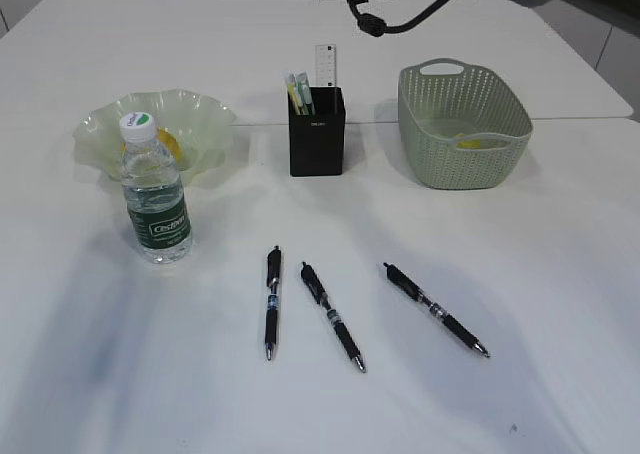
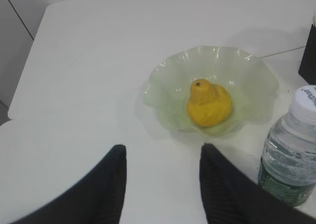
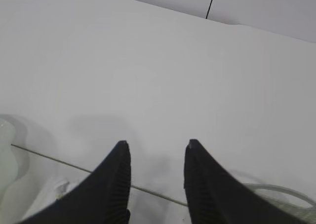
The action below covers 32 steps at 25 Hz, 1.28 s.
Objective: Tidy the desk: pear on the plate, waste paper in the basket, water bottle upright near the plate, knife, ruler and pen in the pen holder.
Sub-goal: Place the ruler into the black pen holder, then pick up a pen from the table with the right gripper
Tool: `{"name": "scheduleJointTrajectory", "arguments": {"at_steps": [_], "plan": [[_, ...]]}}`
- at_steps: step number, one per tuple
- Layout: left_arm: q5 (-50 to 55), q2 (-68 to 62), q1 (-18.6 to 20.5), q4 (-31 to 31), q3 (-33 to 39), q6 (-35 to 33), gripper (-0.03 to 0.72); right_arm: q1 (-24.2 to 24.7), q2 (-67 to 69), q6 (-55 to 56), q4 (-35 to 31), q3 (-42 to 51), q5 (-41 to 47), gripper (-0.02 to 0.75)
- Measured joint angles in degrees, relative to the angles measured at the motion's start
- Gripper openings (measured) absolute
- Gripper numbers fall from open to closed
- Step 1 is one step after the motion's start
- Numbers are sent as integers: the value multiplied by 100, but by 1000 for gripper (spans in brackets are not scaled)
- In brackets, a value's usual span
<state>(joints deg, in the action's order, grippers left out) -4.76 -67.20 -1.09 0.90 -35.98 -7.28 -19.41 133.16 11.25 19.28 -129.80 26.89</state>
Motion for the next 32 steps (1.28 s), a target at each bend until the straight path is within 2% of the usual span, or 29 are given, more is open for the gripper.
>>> {"name": "scheduleJointTrajectory", "arguments": {"at_steps": [16,25,32], "plan": [[-149,0,0,0,0,0,341,0,-483,-558,-11,0,1993,271],[-160,0,0,0,0,0,341,0,-661,-917,-216,-10,2714,272],[-167,0,0,-20,0,0,341,0,-725,-1522,-661,-10,3347,271]]}}
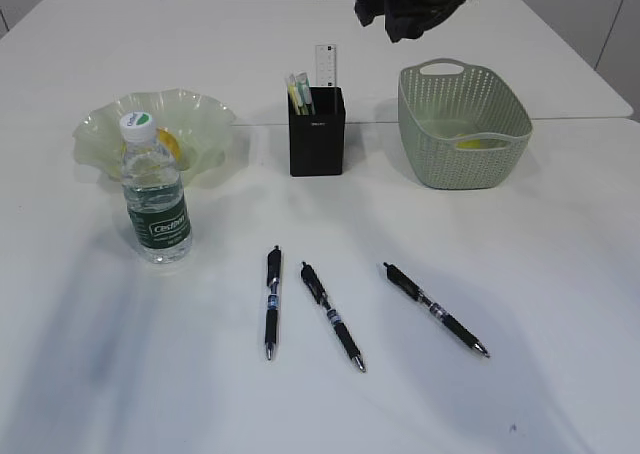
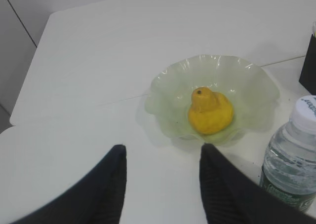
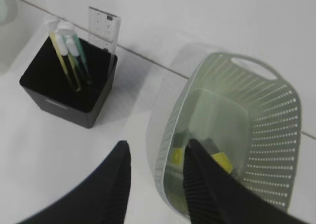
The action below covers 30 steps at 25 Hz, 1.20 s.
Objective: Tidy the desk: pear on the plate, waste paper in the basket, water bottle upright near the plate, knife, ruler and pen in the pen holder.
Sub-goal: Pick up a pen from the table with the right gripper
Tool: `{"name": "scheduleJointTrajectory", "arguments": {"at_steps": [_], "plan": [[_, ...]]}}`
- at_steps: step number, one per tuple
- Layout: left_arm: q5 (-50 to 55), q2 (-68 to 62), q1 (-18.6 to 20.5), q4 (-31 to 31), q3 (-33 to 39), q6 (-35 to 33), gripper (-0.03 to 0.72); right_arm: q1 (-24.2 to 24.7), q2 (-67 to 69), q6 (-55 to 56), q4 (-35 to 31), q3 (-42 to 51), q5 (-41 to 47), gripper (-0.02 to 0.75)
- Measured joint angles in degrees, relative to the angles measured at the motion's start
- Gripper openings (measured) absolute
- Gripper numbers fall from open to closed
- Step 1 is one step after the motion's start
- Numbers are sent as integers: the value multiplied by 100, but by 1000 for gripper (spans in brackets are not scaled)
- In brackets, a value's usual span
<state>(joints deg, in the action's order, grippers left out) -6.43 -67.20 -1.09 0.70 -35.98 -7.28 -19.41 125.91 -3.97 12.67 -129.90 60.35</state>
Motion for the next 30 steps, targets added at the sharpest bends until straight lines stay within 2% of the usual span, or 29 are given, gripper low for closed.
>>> {"name": "scheduleJointTrajectory", "arguments": {"at_steps": [13,30], "plan": [[0,0,0,-12,0,0,341,0,-95,-330,-367,0,1007,271],[11,0,0,-22,0,0,341,0,-95,-290,-900,0,1118,270]]}}
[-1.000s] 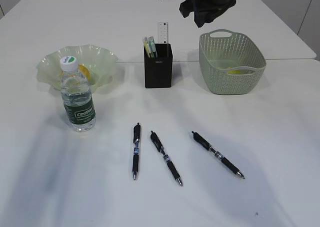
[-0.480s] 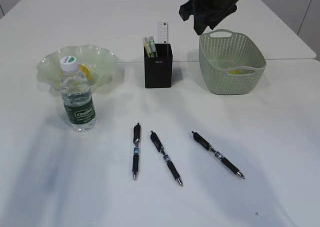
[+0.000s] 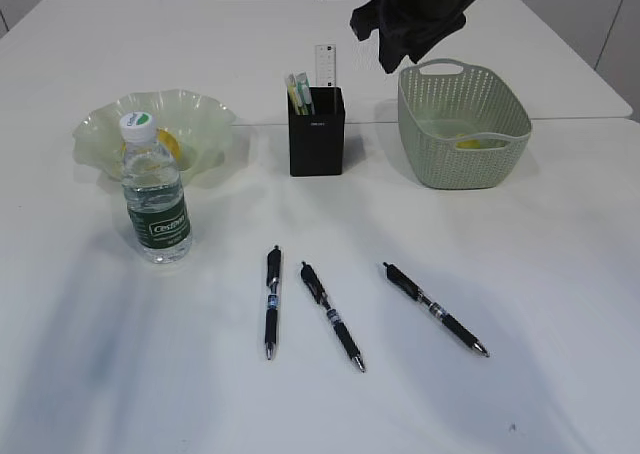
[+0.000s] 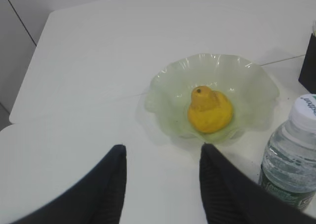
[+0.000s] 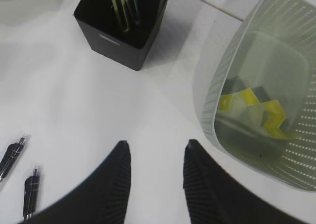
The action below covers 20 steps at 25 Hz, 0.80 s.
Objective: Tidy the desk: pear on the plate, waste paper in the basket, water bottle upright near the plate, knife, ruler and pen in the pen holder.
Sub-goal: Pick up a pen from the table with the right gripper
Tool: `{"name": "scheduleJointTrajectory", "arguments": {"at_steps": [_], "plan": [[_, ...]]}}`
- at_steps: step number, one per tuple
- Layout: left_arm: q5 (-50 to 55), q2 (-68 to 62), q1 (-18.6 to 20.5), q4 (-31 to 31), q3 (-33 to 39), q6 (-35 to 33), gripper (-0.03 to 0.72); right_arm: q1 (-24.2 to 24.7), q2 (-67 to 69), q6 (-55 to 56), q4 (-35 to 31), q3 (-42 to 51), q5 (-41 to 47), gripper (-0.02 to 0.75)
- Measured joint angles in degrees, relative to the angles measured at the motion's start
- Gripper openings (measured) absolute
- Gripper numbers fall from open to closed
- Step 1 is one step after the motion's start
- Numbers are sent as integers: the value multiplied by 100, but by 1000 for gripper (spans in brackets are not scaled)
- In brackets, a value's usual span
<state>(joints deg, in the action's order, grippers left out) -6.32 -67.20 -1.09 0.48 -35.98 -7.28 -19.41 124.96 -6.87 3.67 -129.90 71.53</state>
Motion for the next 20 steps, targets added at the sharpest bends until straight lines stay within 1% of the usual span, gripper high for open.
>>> {"name": "scheduleJointTrajectory", "arguments": {"at_steps": [6,13,20], "plan": [[166,0,0,0,0,0,341,0,-22,22,-33,54,0,270],[272,0,0,0,0,0,341,0,-399,35,-45,865,0,270],[376,0,0,0,0,0,341,0,-929,35,-69,1311,0,270]]}}
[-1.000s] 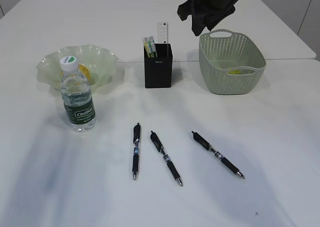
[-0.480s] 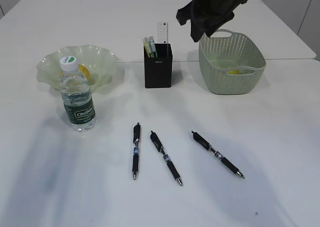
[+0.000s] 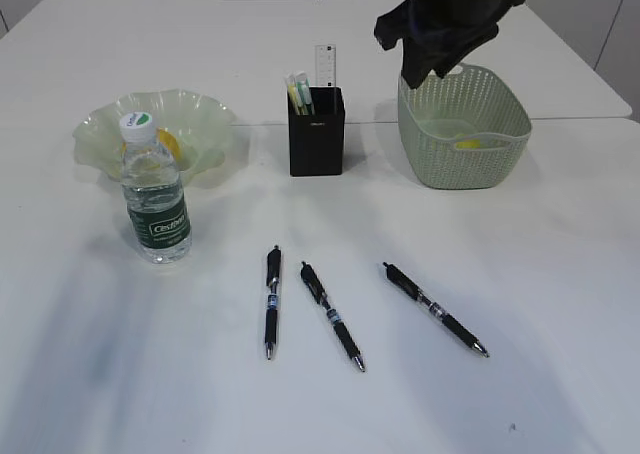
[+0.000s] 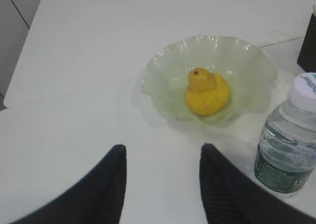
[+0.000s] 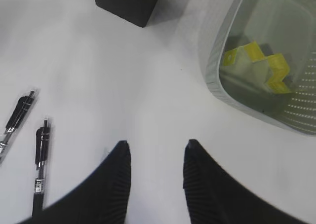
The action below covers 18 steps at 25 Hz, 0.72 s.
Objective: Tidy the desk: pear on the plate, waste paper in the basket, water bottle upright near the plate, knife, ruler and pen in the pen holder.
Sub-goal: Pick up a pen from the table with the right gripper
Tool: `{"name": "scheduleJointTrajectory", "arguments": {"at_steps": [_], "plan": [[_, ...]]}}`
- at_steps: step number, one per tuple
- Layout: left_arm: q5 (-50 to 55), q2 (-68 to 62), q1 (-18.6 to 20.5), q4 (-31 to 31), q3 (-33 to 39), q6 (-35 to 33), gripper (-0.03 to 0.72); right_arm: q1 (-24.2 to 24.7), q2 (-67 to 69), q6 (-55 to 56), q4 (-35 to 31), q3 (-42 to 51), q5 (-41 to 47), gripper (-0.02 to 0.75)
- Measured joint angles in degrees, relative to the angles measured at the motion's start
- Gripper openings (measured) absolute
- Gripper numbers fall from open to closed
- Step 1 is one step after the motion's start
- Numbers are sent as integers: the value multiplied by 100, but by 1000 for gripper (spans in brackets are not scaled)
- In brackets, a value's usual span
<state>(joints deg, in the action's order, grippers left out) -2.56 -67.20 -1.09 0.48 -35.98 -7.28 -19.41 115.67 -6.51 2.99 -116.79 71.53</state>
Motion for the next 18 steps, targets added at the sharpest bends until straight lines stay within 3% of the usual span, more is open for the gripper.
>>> {"name": "scheduleJointTrajectory", "arguments": {"at_steps": [18], "plan": [[256,43,0,-128,0,0,341,0,-739,4,-248,1497,4,270]]}}
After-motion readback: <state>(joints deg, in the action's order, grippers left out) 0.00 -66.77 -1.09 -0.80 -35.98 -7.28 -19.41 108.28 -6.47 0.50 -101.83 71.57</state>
